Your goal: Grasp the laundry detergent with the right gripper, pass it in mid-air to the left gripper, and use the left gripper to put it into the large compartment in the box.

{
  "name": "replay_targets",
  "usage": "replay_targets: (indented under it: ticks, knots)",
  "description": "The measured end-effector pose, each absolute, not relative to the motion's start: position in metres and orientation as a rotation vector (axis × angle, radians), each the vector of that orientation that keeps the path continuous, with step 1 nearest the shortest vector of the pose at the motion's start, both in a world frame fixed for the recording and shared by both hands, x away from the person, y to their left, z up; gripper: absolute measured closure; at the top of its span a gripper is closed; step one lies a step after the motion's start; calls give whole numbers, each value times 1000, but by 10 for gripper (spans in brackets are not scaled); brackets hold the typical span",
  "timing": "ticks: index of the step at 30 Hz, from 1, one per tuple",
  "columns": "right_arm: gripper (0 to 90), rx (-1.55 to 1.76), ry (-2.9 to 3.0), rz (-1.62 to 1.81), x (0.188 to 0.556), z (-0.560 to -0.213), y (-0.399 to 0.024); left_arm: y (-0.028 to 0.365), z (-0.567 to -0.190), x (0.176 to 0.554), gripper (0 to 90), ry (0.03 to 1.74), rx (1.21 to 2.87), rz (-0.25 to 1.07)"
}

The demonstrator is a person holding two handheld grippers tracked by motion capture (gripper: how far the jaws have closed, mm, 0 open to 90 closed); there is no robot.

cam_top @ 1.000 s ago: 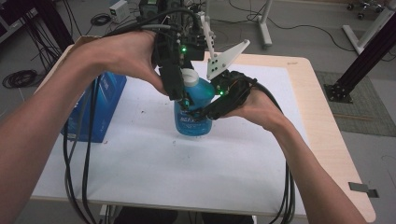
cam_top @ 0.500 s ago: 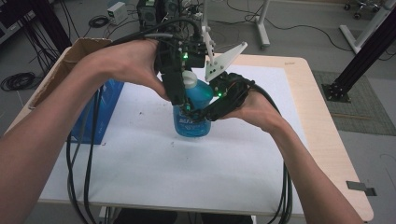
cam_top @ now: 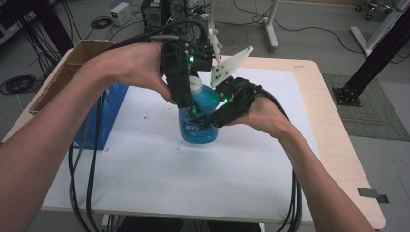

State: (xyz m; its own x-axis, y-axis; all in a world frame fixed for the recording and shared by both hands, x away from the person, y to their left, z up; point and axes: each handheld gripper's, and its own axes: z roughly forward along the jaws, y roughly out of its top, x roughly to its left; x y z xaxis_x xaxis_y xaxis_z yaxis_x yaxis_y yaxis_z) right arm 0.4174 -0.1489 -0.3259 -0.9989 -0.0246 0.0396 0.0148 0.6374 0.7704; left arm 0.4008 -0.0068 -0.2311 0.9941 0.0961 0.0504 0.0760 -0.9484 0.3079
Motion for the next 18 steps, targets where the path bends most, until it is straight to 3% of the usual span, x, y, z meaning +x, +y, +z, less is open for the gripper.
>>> replay_targets:
  ticks: [18]
  knots:
    - [460,5,-2799,-1316,416,-327,-148,-9,-234,401,286,116,2847,90]
